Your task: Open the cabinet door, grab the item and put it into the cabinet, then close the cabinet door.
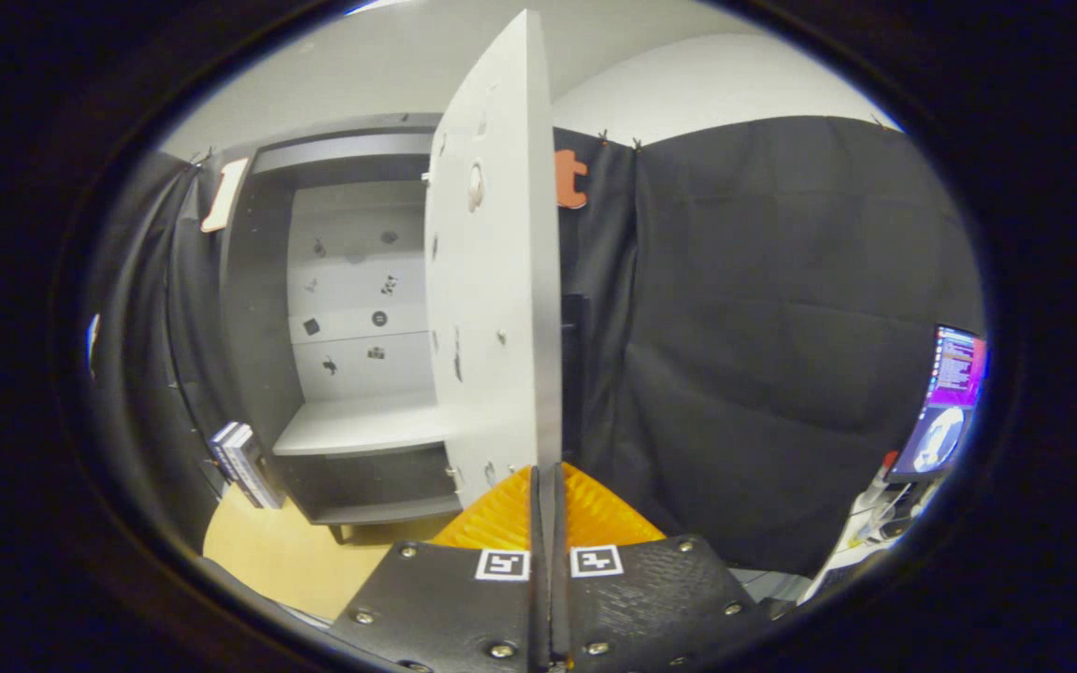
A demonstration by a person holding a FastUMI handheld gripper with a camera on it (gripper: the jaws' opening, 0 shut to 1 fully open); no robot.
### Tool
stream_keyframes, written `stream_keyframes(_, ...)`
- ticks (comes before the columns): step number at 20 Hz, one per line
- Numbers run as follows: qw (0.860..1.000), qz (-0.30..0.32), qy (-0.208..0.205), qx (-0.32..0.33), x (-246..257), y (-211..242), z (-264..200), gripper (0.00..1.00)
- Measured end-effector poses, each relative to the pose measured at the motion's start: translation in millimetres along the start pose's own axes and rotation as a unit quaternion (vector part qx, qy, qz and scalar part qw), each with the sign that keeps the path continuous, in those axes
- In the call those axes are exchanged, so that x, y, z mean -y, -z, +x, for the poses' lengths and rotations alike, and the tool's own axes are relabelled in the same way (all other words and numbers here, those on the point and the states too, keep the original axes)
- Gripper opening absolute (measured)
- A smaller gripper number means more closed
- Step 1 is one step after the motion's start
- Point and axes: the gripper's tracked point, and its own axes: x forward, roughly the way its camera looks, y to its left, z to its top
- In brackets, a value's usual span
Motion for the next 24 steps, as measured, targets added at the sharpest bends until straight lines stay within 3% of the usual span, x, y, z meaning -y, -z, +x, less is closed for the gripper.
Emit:
stream_keyframes(5,0.999,-0.014,-0.029,0.020,-33,13,6,0.02)
stream_keyframes(9,0.996,-0.032,-0.081,-0.014,-71,51,17,0.03)
stream_keyframes(13,0.987,-0.054,-0.124,-0.084,-99,123,41,0.03)
stream_keyframes(18,0.962,-0.088,-0.192,-0.173,-133,211,64,0.03)
stream_keyframes(20,0.948,-0.102,-0.217,-0.208,-143,241,67,0.12)
stream_keyframes(21,0.942,-0.114,-0.225,-0.222,-146,258,70,0.28)
stream_keyframes(24,0.922,-0.150,-0.243,-0.263,-152,302,83,0.33)
